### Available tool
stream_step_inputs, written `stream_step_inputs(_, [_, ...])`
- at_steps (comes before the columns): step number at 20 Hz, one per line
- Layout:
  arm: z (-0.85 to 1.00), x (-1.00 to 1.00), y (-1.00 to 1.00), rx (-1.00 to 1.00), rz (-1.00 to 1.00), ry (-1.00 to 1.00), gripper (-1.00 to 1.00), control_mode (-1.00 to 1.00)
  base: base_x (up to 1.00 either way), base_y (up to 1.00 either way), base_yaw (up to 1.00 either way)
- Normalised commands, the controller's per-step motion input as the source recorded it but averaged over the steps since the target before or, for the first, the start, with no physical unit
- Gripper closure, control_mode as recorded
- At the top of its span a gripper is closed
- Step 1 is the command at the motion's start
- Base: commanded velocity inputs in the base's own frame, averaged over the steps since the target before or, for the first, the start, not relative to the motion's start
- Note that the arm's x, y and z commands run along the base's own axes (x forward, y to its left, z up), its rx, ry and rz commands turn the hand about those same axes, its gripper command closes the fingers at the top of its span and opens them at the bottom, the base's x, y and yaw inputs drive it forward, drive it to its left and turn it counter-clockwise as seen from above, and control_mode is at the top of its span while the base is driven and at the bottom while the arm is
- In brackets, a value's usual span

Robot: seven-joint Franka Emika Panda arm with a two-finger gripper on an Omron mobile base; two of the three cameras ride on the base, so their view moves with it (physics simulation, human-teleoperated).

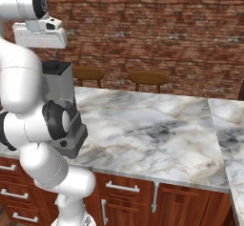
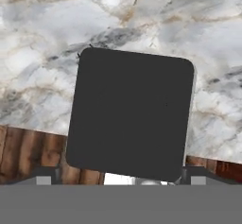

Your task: Open the blender lid, put the mango in the blender, close the lid, and start the blender.

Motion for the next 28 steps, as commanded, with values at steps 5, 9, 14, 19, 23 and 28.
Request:
stream_step_inputs(5, [-0.6,-0.92,0.0,0.0,-0.03,-0.31,-1.0,-1.0,0.0,0.0,0.0])
stream_step_inputs(9, [-1.0,-1.0,0.11,0.0,-0.12,-0.49,-1.0,-1.0,0.0,0.0,0.0])
stream_step_inputs(14, [-1.0,-1.0,0.1,0.0,-0.19,-0.53,-1.0,-1.0,0.0,0.0,0.0])
stream_step_inputs(19, [-0.98,-0.75,0.09,-0.02,-0.27,-0.44,-1.0,-1.0,0.0,0.0,0.0])
stream_step_inputs(23, [-0.47,-0.08,0.11,-0.04,-0.36,-0.06,-1.0,-1.0,0.0,0.0,0.0])
stream_step_inputs(28, [-0.14,0.05,0.07,-0.08,-0.35,0.08,-1.0,-1.0,0.0,0.0,0.0])
